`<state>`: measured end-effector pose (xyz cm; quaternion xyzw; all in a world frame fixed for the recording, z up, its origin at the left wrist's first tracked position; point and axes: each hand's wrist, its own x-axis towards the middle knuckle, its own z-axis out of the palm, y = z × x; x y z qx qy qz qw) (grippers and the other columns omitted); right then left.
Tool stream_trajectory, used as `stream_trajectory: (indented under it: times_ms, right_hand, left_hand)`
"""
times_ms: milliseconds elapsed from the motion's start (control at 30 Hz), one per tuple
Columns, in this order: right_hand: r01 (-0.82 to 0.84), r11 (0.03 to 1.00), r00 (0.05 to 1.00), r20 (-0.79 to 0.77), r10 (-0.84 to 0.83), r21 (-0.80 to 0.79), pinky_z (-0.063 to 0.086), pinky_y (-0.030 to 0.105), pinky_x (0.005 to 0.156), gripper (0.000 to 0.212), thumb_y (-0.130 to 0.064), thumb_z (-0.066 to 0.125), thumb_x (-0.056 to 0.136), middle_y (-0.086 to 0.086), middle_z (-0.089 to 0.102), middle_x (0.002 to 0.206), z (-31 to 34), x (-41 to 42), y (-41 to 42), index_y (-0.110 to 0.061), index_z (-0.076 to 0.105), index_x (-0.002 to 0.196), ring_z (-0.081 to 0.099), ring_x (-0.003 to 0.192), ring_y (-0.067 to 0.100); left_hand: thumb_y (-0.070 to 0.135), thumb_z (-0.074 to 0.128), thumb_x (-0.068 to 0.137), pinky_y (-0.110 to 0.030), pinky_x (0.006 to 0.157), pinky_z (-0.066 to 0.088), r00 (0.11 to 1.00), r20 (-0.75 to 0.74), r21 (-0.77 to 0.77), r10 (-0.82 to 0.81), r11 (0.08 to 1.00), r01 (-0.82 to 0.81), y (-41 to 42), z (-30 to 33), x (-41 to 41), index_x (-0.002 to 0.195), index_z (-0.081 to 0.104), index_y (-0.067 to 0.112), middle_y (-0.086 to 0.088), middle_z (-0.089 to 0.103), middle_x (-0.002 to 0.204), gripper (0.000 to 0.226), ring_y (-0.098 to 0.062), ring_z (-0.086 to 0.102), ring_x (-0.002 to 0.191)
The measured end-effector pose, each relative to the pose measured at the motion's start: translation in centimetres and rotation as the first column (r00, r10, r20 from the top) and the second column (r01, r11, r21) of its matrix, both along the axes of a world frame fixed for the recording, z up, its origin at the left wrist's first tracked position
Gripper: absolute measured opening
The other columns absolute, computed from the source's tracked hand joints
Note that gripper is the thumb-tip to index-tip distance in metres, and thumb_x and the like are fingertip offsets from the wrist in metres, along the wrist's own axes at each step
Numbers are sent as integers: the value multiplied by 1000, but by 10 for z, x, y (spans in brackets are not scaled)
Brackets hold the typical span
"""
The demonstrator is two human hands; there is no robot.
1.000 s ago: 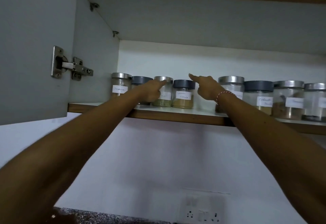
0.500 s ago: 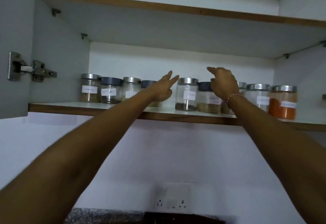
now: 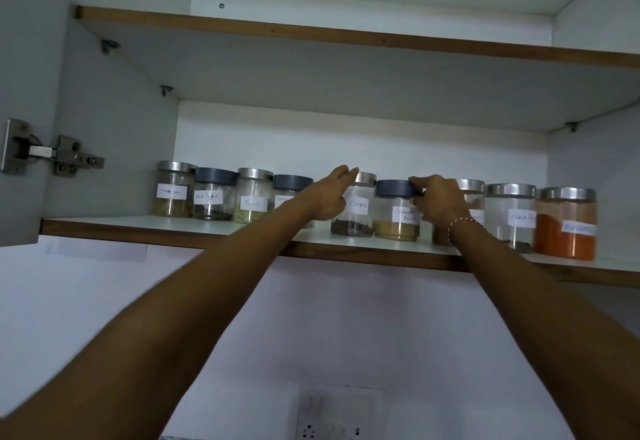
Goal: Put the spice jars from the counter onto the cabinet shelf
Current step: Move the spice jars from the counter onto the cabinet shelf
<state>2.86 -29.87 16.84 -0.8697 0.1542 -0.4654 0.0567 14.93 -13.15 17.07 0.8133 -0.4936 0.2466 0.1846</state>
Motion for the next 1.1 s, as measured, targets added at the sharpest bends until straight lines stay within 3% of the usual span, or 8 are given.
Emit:
stream_trajectory:
  times_ms: [133,300,500,667,767,900,1000,1100]
  right_hand:
    - [14,999,996,-83,-17,-31,51,40,83,33,1,50,86,21,66,107,6,18,3,-8,62,116,60,97,37]
    - [8,999,984,-179,-14,-37,51,44,89,38,-1,47,88,22,61,115,10,38,7,-8,55,125,57,103,39]
    - [21,998,964,-264,-35,-56,51,46,90,38,-4,48,88,21,57,120,15,58,5,-8,53,126,56,106,38]
    - [39,995,936,-345,-69,-94,48,45,94,40,-6,48,90,22,53,124,19,67,3,-6,47,131,54,111,37]
    - [34,997,922,-383,-56,-63,53,47,88,43,0,45,89,23,52,124,24,70,1,-7,46,132,56,108,38]
    - [35,999,907,-419,-38,-15,55,51,83,53,10,43,86,24,49,127,27,68,0,-10,41,136,55,109,40]
    - [58,993,909,-405,-97,-107,52,46,88,50,-1,43,91,22,48,129,18,67,1,-10,34,140,52,112,38]
    - [94,974,932,-325,-159,-206,44,42,94,59,-3,45,91,20,49,132,14,66,2,-17,25,145,50,116,36]
  left_hand:
    - [-4,36,90,-35,111,27,998,-7,8,63,998,-63,-5,7,11,148,12,7,-12,16,155,64,-30,24,141]
    - [-3,37,91,-40,108,31,985,-68,30,157,987,-155,-6,13,33,142,23,0,-20,32,145,53,-34,35,132]
    - [5,39,93,-46,117,8,960,97,141,262,951,-274,-10,15,53,149,4,9,-10,9,158,66,-27,-2,147]
    - [3,35,93,-47,117,5,957,95,203,273,936,-287,-11,20,61,149,4,11,-9,8,159,64,-27,-3,147]
    - [4,31,96,-49,118,6,963,82,215,258,939,-269,-8,23,61,149,7,10,-10,12,158,58,-28,0,147]
    - [6,30,97,-48,117,0,966,76,175,248,950,-258,-5,16,61,149,4,13,-9,5,159,59,-26,0,147]
    - [3,30,96,-48,117,-1,979,35,141,201,969,-204,-3,11,59,149,-3,12,-10,-6,159,63,-27,-8,146]
    - [5,33,96,-47,118,2,994,-19,-4,110,994,-110,1,13,54,149,-4,10,-13,-12,158,65,-29,-12,145]
